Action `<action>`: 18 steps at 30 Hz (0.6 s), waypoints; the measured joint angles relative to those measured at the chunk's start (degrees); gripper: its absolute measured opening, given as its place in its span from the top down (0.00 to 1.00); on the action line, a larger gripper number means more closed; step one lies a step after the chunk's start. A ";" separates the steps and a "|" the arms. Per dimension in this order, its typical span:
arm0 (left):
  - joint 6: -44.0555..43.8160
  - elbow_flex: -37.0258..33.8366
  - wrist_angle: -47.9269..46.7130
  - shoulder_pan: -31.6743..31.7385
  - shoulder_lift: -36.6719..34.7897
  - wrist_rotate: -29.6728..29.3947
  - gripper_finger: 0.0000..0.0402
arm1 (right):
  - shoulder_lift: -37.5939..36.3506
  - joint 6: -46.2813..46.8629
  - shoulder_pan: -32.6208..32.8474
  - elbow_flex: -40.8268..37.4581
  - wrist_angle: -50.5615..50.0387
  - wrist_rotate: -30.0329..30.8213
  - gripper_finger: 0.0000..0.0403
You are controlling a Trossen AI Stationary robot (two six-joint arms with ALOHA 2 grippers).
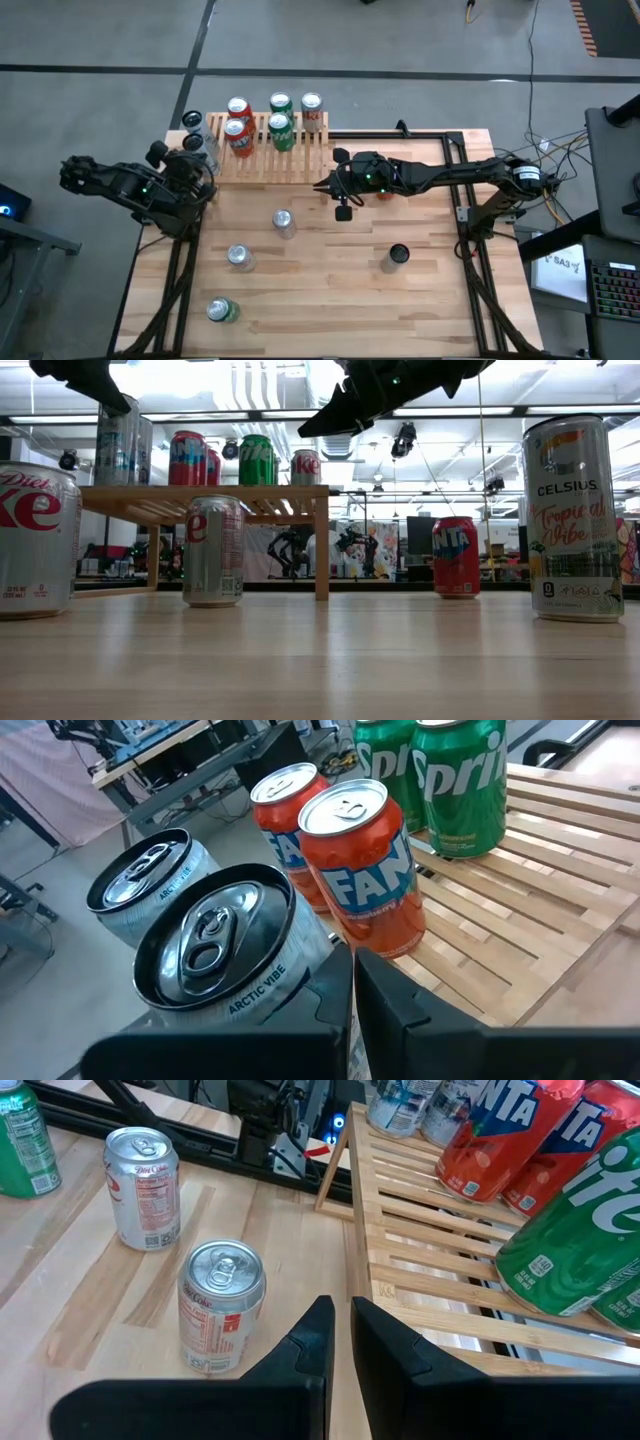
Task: Place canned beverage on shelf
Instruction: Put the top white/blue soda can on the shelf aligned with the other white/blue soda can
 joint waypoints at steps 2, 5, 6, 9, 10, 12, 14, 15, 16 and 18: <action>-0.82 0.00 0.56 0.01 0.24 0.00 1.00 | 0.00 0.00 0.00 0.00 0.01 -0.01 0.93; -1.04 0.00 2.99 0.00 0.86 0.33 1.00 | 0.00 -0.02 0.00 0.00 0.00 -0.01 0.93; -1.26 0.00 3.64 0.00 1.27 0.37 1.00 | 0.00 -0.07 0.00 0.00 0.01 -0.01 0.93; -3.53 0.00 4.35 0.00 2.69 0.17 1.00 | 0.00 -0.21 0.00 0.00 0.02 0.01 0.93; -4.66 -0.06 4.32 0.00 3.20 -0.16 1.00 | 0.00 -0.20 0.00 0.00 0.02 0.00 0.93; -7.24 -0.28 4.05 0.00 3.98 -0.93 1.00 | 0.00 -0.20 0.00 0.00 0.02 0.00 0.93; -9.87 -0.33 3.38 0.00 4.61 -1.16 1.00 | 0.00 -0.18 0.00 0.00 0.02 0.00 0.93; -11.43 -0.41 2.74 0.02 4.90 -1.16 1.00 | 0.00 -0.11 0.00 0.00 0.00 0.00 0.93; -13.08 -0.52 2.00 0.00 5.16 -1.17 1.00 | 0.00 -0.07 0.00 0.00 0.00 0.01 0.93; -16.28 -0.75 0.43 0.00 5.43 -1.15 1.00 | 0.00 -0.07 0.00 0.00 0.00 -0.01 0.93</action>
